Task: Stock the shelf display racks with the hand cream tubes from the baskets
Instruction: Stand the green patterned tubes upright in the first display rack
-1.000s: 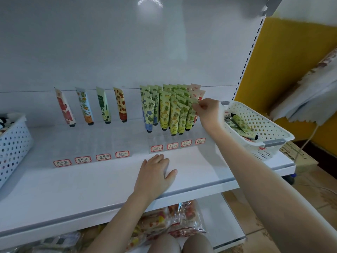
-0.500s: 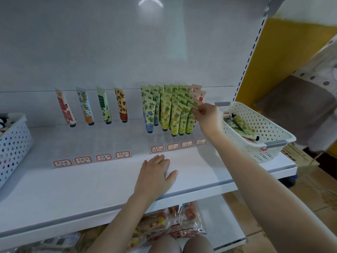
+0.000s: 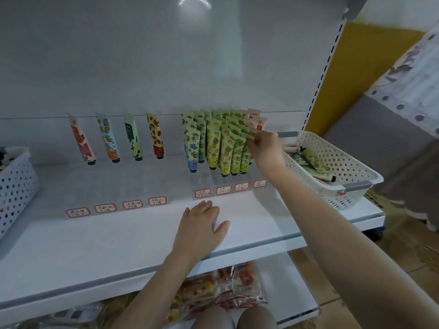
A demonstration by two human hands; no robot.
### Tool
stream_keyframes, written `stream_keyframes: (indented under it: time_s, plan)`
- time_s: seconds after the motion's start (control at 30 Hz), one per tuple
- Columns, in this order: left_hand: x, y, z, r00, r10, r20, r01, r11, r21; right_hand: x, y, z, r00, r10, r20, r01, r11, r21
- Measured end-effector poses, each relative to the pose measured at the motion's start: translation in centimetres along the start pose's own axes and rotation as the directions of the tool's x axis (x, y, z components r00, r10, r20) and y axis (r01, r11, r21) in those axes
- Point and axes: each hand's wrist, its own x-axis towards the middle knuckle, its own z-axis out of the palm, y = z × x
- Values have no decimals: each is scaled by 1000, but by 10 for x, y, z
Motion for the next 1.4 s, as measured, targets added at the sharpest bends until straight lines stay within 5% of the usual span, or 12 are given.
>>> stream_keyframes:
  time_s: [1.4]
  plan:
    - [-2,6,-11,997,-39,70,43,998,-46,-17,0,-23,1000,6,-5,-6,1000,-22]
